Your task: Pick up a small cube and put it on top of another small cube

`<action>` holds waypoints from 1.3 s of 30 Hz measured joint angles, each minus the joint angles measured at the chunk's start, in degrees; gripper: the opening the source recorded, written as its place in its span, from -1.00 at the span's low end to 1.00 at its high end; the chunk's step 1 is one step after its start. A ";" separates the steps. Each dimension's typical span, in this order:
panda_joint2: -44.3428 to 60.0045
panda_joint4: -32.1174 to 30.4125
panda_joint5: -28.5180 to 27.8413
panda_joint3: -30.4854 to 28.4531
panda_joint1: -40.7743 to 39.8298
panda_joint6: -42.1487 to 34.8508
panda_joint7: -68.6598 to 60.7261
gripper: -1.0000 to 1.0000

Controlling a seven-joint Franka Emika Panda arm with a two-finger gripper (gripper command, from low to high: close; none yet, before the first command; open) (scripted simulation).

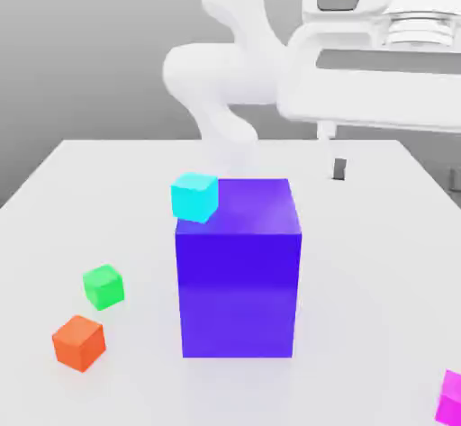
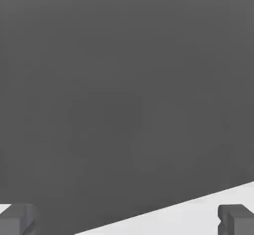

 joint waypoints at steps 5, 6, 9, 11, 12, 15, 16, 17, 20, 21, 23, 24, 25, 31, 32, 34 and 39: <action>10.55 1.12 -4.41 0.55 3.77 1.90 11.32 0.00; 12.58 1.33 -4.96 0.46 4.59 2.33 13.36 0.00; 18.45 1.89 -5.84 0.15 7.35 3.83 18.95 0.00; 22.19 2.22 -5.90 0.05 9.19 4.94 22.35 0.00; 24.02 2.38 -5.78 0.06 10.06 5.51 23.94 0.00; 29.48 3.02 -5.51 -0.31 12.66 7.73 28.06 0.00; 31.51 3.48 -6.34 -1.14 13.54 9.03 29.13 0.00; 33.59 3.99 -7.32 -2.23 14.52 10.47 30.07 0.00; 37.27 4.96 -9.24 -4.37 16.30 13.09 31.61 -1.00; 37.27 4.96 -9.24 -4.37 16.30 13.11 31.61 -1.00; 37.27 4.96 -9.22 -4.36 16.30 13.22 31.60 -1.00; 37.28 4.96 -9.22 -4.36 16.30 13.27 31.59 -1.00; 38.06 5.17 -9.63 -4.84 16.70 13.80 31.91 -1.00; 30.10 2.71 -4.72 -1.28 12.62 7.65 27.46 -1.00; 29.25 1.89 -4.97 -1.73 11.47 7.26 25.95 -1.00; 27.52 -0.01 -5.93 -2.99 8.91 6.87 22.51 -1.00; 22.68 -5.25 -8.04 -6.56 2.07 6.61 12.72 -1.00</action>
